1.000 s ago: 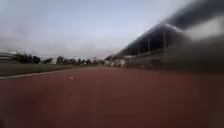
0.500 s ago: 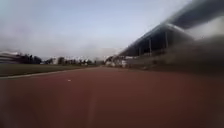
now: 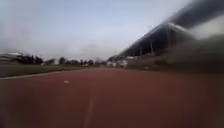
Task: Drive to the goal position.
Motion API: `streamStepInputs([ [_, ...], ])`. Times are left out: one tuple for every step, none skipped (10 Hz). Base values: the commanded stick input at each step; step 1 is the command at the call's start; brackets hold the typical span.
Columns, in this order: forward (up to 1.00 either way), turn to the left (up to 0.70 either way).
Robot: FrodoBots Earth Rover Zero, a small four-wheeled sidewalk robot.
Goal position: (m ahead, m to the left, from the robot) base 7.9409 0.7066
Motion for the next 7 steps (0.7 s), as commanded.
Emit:
streamStepInputs([
  [0.7, 0.02],
  [0.7, 0.02],
  [0.7, 0.02],
  [0.7, 0.02],
  [0.7, 0.02],
  [0.7, 0.02],
  [0.7, 0.02],
])
